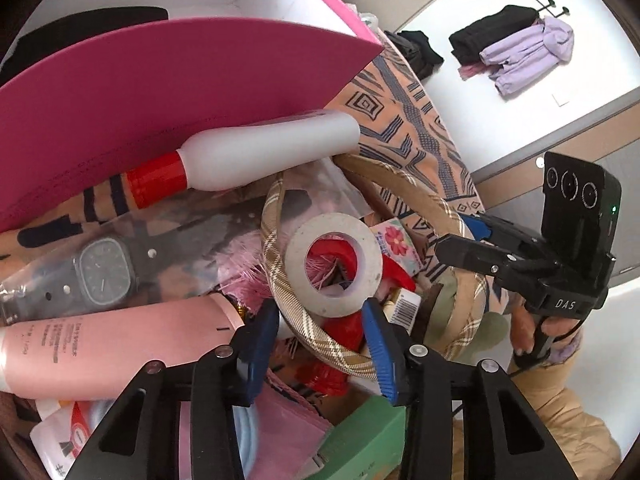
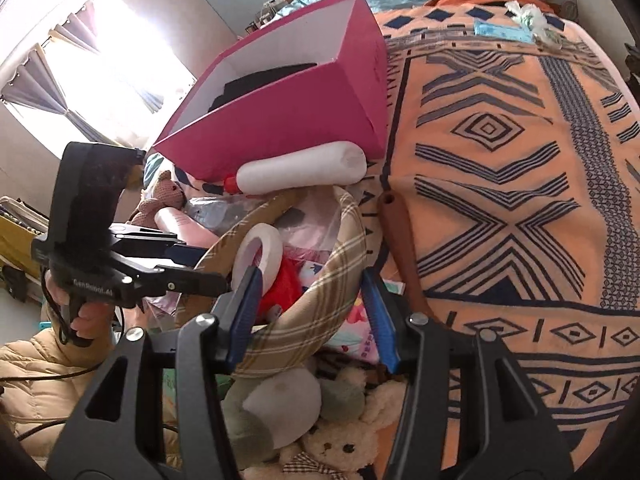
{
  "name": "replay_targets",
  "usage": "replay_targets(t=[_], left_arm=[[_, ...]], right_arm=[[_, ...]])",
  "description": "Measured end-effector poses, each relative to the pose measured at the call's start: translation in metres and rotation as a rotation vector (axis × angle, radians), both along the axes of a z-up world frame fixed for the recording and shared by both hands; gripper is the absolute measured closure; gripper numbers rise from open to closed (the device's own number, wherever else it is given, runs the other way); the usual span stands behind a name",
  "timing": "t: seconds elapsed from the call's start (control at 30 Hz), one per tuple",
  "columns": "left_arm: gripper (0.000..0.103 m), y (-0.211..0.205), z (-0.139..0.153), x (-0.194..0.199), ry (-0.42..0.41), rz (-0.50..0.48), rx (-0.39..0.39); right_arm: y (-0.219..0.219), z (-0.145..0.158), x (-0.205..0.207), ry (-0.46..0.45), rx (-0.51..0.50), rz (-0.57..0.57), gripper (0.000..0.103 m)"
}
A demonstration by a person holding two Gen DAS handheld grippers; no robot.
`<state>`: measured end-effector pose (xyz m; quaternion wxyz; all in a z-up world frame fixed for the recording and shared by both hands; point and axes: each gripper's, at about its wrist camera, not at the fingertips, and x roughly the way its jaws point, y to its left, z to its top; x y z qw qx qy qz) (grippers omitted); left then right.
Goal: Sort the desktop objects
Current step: 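Close both grippers on the plaid and tan headbands in the clutter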
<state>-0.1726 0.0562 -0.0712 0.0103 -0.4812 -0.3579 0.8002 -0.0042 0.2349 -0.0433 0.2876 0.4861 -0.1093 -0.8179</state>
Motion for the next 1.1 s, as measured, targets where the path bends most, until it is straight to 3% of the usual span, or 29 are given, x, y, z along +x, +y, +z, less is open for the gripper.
replay_targets(t=[0.23,0.7,0.9,1.1], left_arm=[[0.063,0.01,0.021,0.006,0.051,0.004,-0.097],[0.064,-0.006,0.049,0.021,0.134,0.116,-0.223],[0.067,-0.025,0.055,0.019,0.142,0.178,-0.247],[0.067,-0.04,0.052,0.014,0.129,0.228,-0.25]], right_arm=[[-0.001,0.015,0.016,0.084,0.03,-0.009,0.06],[-0.018,0.04,0.016,0.237,0.068,-0.001,0.078],[-0.03,0.05,-0.002,0.308,0.09,-0.001,0.079],[-0.038,0.052,-0.028,0.318,0.078,-0.006,0.08]])
